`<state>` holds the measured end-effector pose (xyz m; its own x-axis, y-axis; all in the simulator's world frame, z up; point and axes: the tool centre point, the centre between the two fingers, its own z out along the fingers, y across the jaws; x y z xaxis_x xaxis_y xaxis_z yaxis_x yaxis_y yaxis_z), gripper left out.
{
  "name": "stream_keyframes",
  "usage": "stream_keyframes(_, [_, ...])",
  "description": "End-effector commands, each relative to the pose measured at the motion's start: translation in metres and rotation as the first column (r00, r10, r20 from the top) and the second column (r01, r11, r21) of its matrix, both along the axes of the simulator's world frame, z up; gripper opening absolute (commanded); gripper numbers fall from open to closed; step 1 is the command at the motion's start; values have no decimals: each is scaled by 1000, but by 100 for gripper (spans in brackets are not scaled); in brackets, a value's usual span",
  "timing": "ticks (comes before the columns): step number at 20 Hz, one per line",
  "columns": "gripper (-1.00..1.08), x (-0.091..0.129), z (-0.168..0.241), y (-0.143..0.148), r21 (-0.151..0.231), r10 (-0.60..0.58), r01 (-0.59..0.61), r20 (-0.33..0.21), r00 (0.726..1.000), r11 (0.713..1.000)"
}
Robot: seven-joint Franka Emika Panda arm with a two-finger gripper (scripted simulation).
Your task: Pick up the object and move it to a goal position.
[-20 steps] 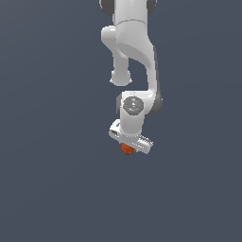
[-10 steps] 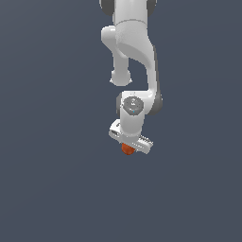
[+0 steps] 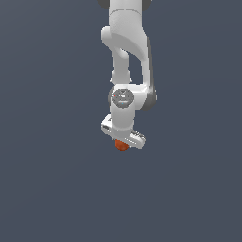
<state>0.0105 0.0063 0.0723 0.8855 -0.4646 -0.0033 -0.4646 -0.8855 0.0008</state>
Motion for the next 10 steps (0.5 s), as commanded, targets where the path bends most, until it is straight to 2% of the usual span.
stream_keyframes(1, [-100, -3, 16, -19, 0, -2, 2, 3, 1000, 1000])
stream_keyframes(10, [-100, -18, 72, -90, 0, -2, 2, 3, 1000, 1000])
